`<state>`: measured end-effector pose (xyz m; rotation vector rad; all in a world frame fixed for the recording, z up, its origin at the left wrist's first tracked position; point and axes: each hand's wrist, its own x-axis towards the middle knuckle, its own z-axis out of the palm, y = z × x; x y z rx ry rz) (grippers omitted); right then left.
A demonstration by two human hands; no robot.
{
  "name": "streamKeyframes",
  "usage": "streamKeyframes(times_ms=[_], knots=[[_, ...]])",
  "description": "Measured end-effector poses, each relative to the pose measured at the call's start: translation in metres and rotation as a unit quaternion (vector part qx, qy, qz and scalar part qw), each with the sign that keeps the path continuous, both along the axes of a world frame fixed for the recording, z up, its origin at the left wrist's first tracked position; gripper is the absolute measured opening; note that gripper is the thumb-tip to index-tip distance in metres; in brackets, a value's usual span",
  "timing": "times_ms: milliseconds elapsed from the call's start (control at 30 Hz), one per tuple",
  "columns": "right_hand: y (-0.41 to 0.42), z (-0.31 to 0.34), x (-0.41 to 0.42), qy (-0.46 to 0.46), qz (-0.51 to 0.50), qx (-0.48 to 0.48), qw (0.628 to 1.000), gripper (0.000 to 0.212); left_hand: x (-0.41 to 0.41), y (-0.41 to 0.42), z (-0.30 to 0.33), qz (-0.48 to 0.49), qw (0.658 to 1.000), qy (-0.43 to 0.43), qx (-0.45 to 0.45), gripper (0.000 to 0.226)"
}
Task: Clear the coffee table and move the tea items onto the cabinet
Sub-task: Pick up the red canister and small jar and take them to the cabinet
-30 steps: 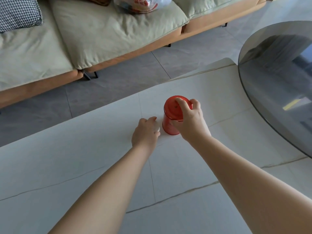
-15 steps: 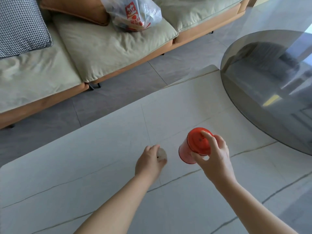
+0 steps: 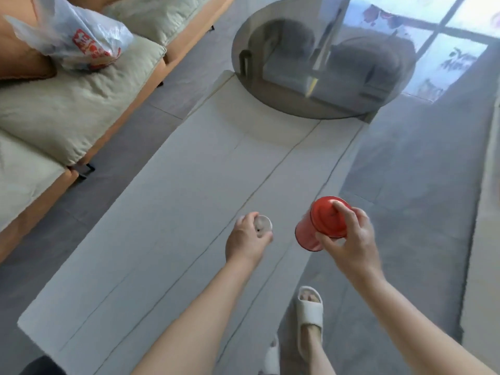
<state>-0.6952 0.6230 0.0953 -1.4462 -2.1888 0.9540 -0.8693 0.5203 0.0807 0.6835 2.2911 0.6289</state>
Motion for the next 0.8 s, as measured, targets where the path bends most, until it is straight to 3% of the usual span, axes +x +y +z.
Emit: streamKeyframes(times_ms=[267, 467, 667, 800], knots=[[-0.052, 0.027, 0.163, -0.034, -0.142, 0.016, 0.989, 0.068, 0.143, 0.011, 0.017, -0.212, 0.977, -0.002, -0.016, 0.042], [-0.099, 0.021, 0.291, -0.052, -0.258, 0.012, 0.965, 0.071, 0.26, 0.012, 0.01, -0.355, 0.935, 0.008, -0.012, 0.041], [-0.166, 0.015, 0.413, -0.041, -0.359, 0.008, 0.933, 0.072, 0.382, -0.014, 0.007, -0.429, 0.903, 0.005, -0.021, 0.04], [-0.222, 0.011, 0.49, -0.047, -0.423, -0.009, 0.905, 0.071, 0.467, -0.043, 0.004, -0.508, 0.861, 0.005, -0.037, 0.041]])
